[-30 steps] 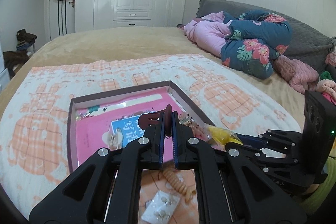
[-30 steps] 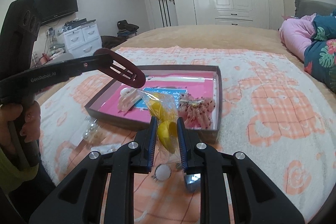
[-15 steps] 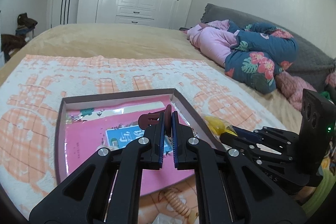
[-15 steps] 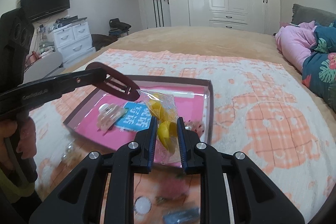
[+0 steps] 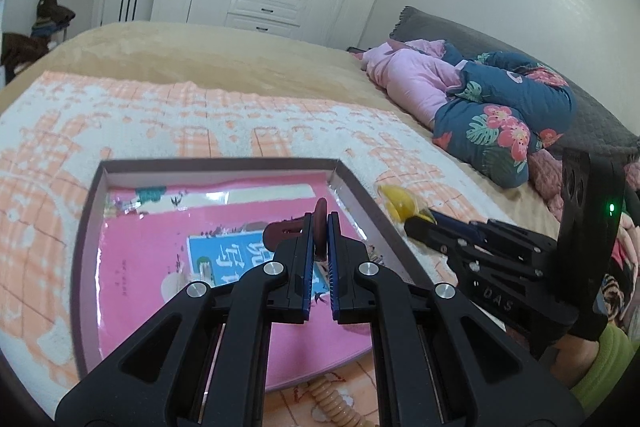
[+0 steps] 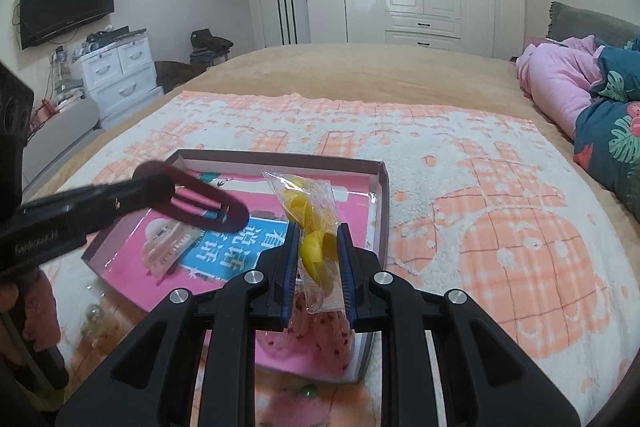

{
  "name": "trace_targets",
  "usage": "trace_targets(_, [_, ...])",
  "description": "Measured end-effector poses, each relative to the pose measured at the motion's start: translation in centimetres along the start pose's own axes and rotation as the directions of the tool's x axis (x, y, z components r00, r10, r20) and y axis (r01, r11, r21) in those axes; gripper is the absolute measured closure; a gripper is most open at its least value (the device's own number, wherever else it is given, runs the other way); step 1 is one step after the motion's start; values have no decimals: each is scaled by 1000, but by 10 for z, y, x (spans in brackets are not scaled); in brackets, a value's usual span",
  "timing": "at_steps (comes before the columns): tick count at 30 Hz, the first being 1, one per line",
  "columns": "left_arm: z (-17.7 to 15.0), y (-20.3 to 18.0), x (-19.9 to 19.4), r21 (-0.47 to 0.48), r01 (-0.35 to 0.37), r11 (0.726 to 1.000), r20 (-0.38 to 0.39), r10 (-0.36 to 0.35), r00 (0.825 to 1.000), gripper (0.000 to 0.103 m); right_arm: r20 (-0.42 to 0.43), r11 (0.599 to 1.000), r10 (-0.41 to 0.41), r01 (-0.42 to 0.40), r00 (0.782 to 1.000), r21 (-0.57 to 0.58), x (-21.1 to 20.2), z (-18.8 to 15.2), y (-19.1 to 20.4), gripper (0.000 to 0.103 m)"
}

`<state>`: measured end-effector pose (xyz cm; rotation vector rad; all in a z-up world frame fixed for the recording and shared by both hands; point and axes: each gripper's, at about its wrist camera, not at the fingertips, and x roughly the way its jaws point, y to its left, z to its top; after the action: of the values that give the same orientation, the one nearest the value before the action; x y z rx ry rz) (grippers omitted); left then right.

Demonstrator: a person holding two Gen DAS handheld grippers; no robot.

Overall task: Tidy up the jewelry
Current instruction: 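Carry the maroon clip and yellow bag over the tray and release both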

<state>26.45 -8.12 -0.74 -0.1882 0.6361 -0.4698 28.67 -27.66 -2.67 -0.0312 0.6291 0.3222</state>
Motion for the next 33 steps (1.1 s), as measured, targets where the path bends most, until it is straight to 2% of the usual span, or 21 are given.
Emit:
trace_targets(5, [-9, 14, 6, -69, 18, 997, -25, -20, 999, 101, -16, 1000, -13, 13, 1000, -15, 14, 5, 1, 84])
trace_targets(12, [-15, 25, 4, -95, 24, 995, -23, -26, 999, 101, -34, 998, -44, 43, 998, -40, 35, 6, -2, 84])
trace_targets(20, [-21, 47, -3, -148, 0, 989, -16, -2, 1000, 97, -119, 991, -79, 65, 990, -114, 54, -8, 7, 84])
trace_targets(24, [-26, 61, -6, -190, -7, 982, -17, 4, 1000, 93, -135, 983, -114, 91, 984, -160, 59, -15, 13, 84])
trace_targets(29, [-34, 75, -9, -237, -6, 971, -34, -2, 999, 90, -163, 985, -114, 91, 980, -146, 63, -18, 11, 84])
trace_targets(33, [-38, 73, -11, -228, -12, 974, -50, 0, 999, 89, -187, 992, -76, 55, 979, -113, 62, -18, 7, 82])
